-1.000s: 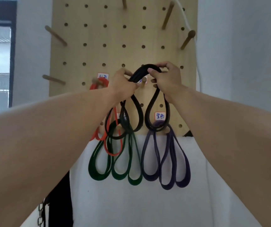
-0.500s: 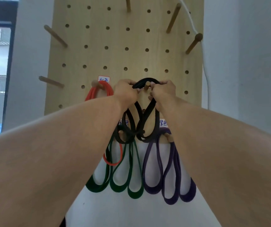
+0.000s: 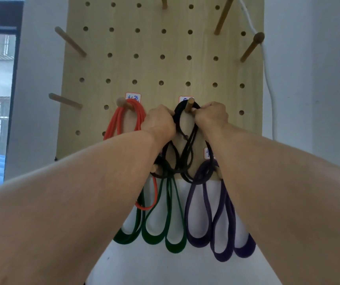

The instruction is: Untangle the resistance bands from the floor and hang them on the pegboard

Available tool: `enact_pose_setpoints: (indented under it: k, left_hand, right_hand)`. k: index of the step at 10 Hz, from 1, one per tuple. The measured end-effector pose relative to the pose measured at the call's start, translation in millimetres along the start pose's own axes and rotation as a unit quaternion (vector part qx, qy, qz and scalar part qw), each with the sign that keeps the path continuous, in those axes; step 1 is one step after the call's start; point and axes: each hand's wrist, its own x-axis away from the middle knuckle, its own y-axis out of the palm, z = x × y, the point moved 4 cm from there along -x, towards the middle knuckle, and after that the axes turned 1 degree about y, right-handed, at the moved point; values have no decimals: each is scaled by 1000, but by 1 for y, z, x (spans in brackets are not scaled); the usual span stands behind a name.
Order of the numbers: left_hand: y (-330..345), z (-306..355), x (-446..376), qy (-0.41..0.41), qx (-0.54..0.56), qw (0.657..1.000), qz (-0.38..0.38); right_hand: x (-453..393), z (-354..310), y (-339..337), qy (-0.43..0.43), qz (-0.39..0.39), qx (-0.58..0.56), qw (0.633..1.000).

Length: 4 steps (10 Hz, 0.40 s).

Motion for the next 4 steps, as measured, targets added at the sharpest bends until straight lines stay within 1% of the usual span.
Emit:
enact_pose_setpoints:
  k: [1,2,3,4]
  left_hand:
    - [-4,5,1,6,-34,999,-39]
    - [-13,10,6,9,-23,994,-108]
    - [-21,6,18,5,-6,989,-147]
    - [-42,3,19,-28,10,994,-106]
  right_hand:
    - [3,-2,-5,-8,-33,34,999]
    - [5,-2,-10,-27,-64,49,996]
    - [16,2,-16,-24,-74,38,996]
    - [26,-7,-25,-5,-42,52,998]
